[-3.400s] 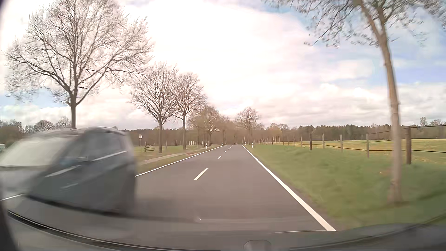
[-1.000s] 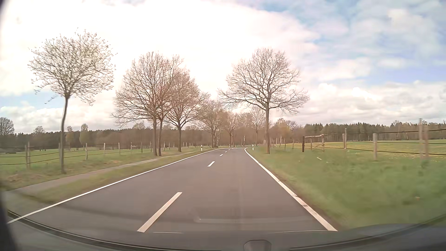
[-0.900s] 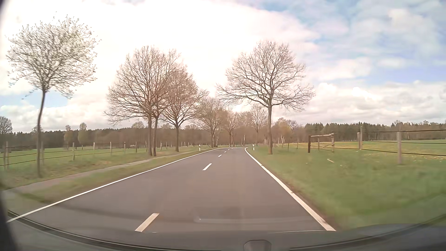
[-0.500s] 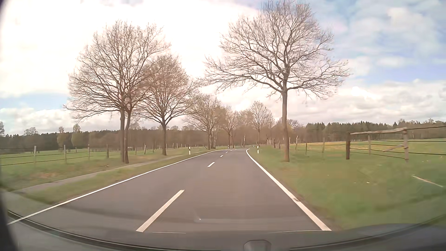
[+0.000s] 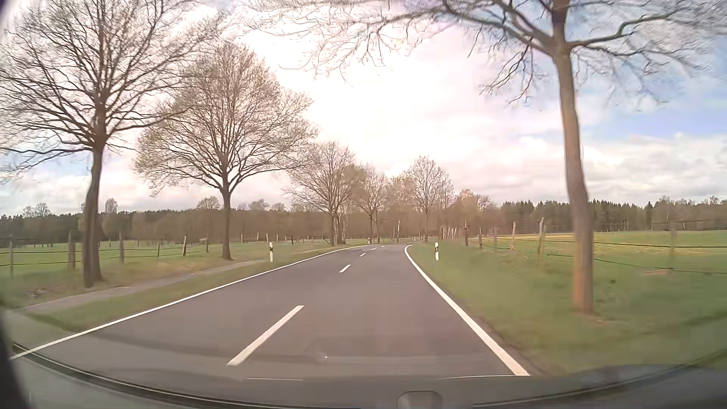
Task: Follow the waypoints while adhering to traffic rules and regulations
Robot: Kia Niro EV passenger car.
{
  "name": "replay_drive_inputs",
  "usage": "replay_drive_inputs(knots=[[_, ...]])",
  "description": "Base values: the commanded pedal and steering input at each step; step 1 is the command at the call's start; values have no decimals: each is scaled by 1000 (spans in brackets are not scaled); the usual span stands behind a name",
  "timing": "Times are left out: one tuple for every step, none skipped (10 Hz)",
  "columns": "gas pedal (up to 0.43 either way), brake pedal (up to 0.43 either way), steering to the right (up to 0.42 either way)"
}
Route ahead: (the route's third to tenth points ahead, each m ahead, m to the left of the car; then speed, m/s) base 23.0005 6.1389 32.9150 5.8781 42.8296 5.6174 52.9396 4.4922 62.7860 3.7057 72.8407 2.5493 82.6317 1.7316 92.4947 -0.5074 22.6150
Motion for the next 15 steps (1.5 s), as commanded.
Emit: replay_drive_inputs(knots=[[59, 0, -1], [59, 0, 1], [59, 0, 3], [67, 0, 3], [67, 0, 3], [67, 0, 3], [67, 0, 5], [79, 0, 6], [79, 0, 7], [79, 0, 7], [79, 0, 7], [79, 0, 7], [87, 0, 8], [98, 0, 9], [98, 0, 11]])
